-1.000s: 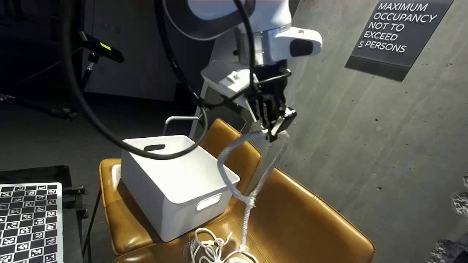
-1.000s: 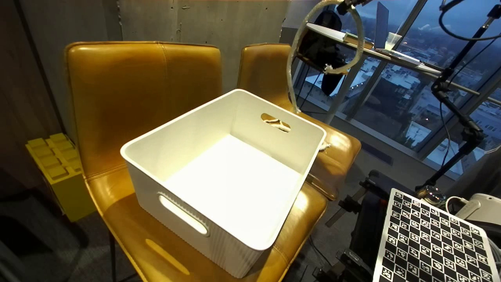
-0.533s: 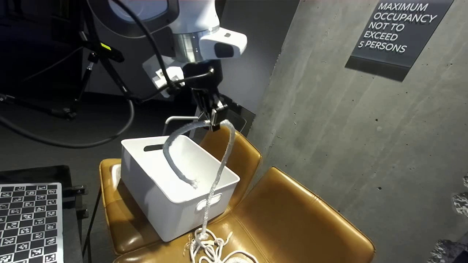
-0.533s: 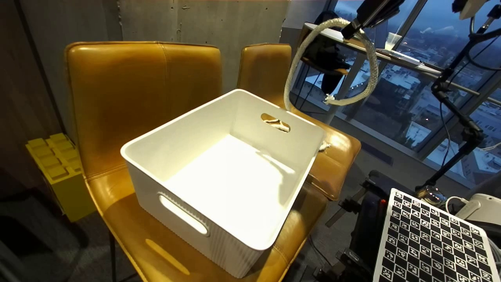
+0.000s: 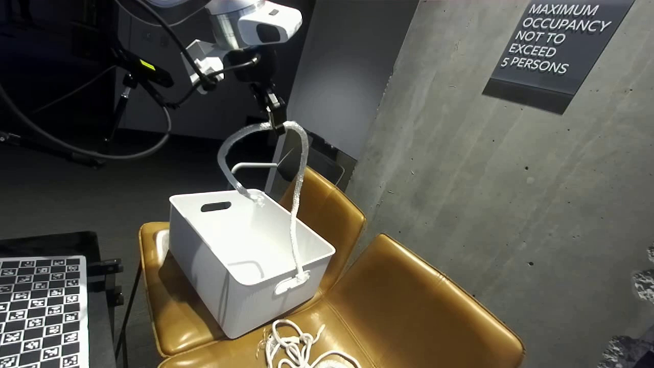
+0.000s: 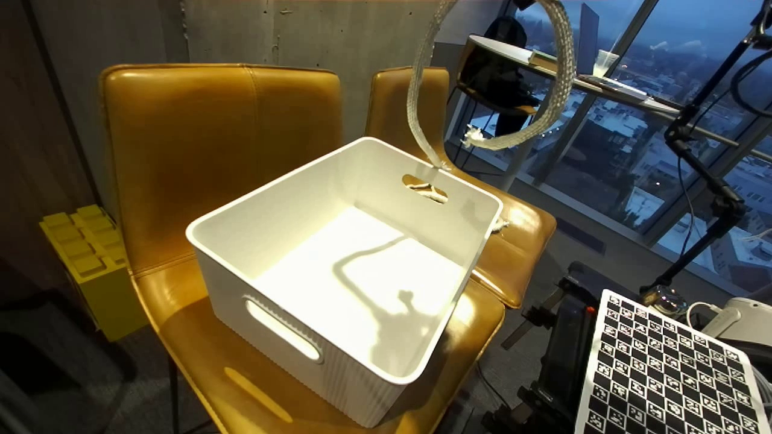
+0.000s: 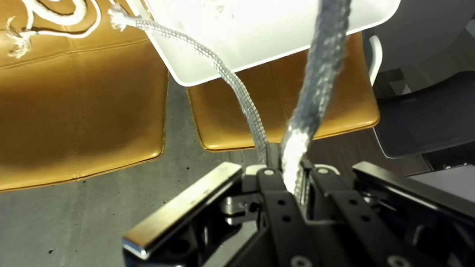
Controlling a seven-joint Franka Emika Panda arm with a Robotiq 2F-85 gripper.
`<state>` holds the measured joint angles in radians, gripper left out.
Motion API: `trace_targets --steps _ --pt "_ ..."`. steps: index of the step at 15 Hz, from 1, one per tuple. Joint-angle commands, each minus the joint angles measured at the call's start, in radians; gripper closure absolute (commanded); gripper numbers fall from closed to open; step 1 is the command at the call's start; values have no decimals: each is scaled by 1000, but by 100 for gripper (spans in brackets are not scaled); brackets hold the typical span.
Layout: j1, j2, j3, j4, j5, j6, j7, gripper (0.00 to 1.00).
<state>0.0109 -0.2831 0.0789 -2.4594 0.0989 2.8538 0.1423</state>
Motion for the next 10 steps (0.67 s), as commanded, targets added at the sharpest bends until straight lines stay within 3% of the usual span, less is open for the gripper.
trace_targets --steps 1,5,10 --pt "-19 -7 26 -68 -23 83 75 97" --pt "-71 28 58 -181 -50 199 123 97" --pt "-199 91 152 -262 -138 298 221 97"
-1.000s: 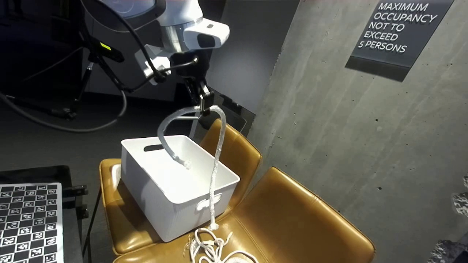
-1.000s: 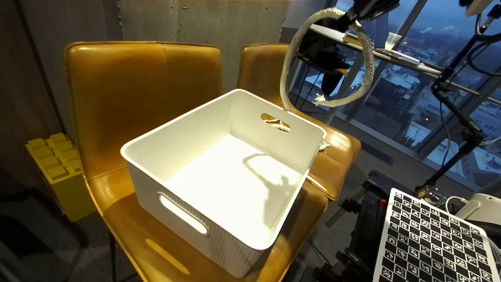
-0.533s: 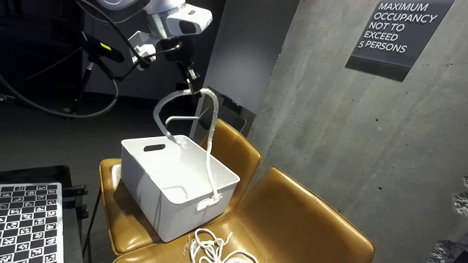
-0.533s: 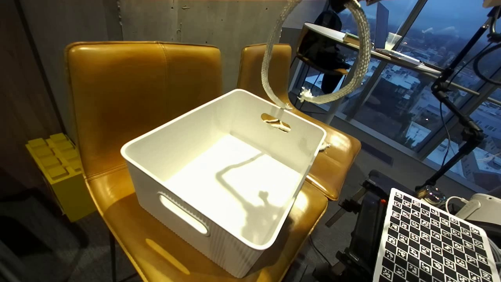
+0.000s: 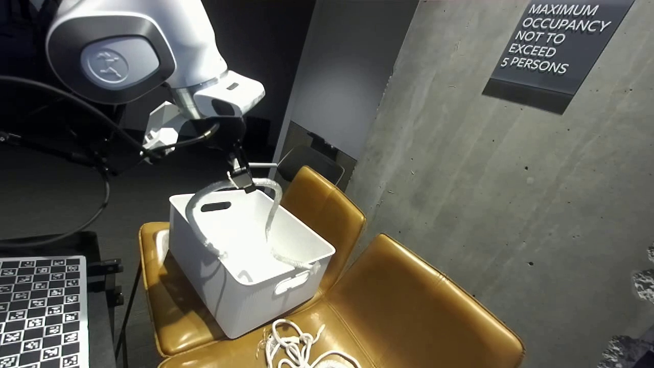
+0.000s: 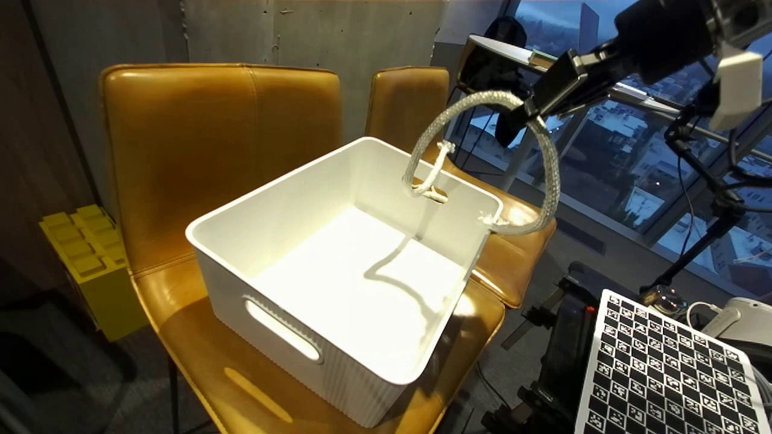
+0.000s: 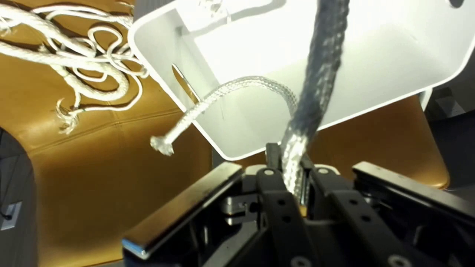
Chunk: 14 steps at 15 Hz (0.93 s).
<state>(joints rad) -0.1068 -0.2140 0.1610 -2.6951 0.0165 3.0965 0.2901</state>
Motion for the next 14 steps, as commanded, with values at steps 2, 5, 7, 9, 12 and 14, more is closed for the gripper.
trace_targets --steps 2,5,7,9,12,14 --pt "-129 29 118 -32 -84 60 115 97" --pt "-192 23 203 -19 -118 44 185 97" --pt "-232 22 261 2 -132 33 232 97" --pt "-281 23 320 30 -152 23 273 97" --pt "-361 32 404 87 -182 8 326 97" --pt "-419 39 458 119 -208 1 362 97"
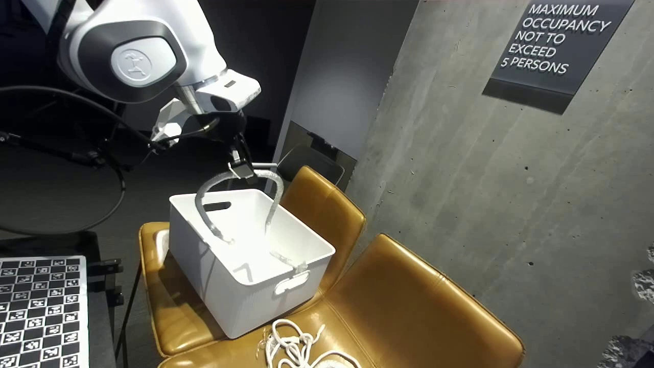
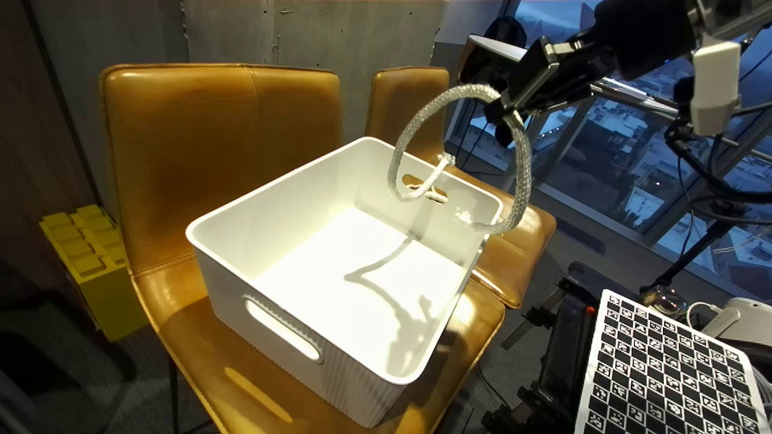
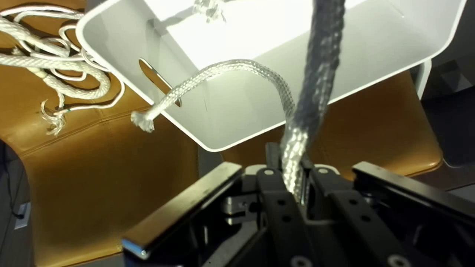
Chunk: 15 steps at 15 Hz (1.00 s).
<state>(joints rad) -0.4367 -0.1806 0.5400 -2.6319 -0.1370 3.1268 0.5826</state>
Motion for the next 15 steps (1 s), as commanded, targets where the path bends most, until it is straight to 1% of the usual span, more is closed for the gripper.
trace_targets --steps 1,5,9,10,11,12,15 --pt "-119 8 105 64 -69 -28 86 97" --pt "-257 30 213 82 -140 -30 157 97" --pt "-364 55 313 115 -187 -56 226 97" --pt "-382 61 334 124 -196 -66 243 64" --pt "-399 65 355 135 -208 -81 262 63" --pt "-417 69 376 144 -222 -91 281 57" --pt "-460 84 426 166 -266 -116 333 35"
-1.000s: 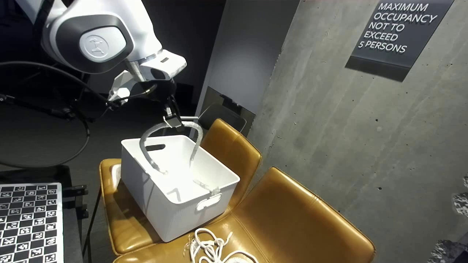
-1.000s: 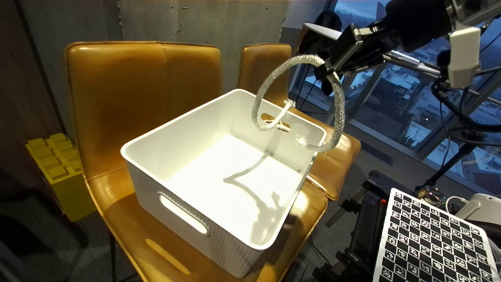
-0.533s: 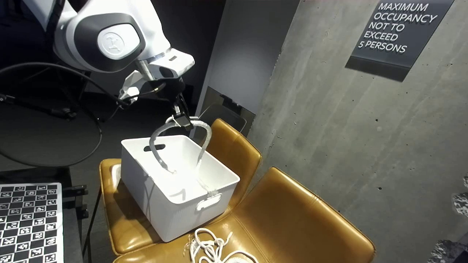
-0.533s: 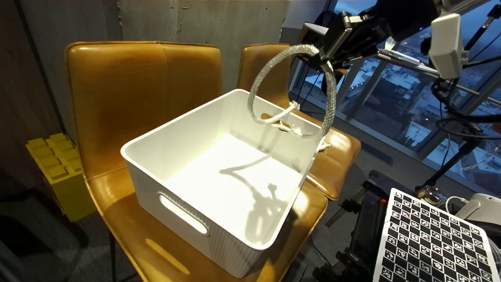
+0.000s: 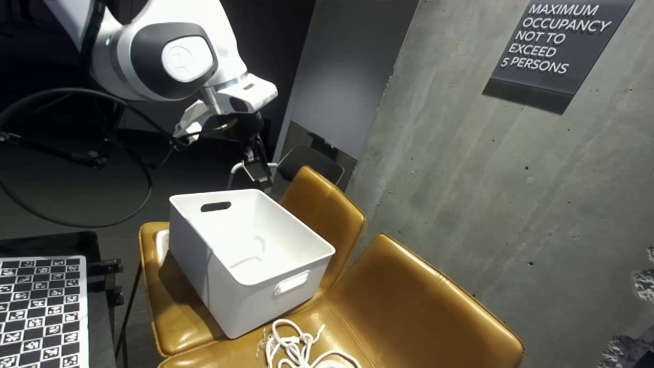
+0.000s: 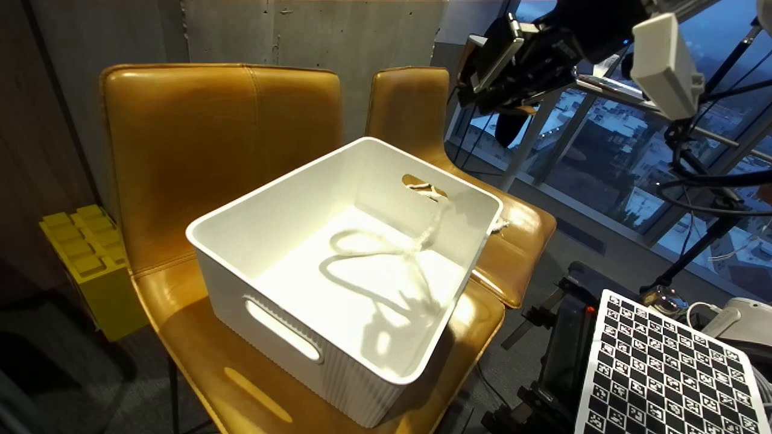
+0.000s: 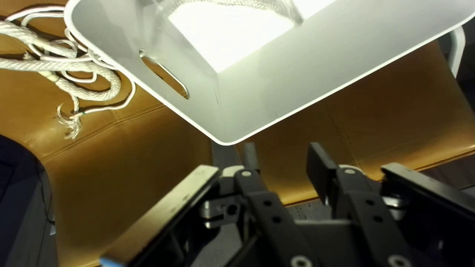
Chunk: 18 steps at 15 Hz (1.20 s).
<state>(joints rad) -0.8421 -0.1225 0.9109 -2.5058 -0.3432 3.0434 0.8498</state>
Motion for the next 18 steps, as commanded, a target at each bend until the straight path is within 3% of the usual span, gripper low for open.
trace_targets --steps 1,5,11,18 --pt "-64 28 67 45 -69 -37 79 28" --pt "-77 15 68 6 -68 -23 89 1" --pt "-77 69 -8 -78 -13 -22 9 0" --pt "-86 80 -135 -62 136 -77 -165 0"
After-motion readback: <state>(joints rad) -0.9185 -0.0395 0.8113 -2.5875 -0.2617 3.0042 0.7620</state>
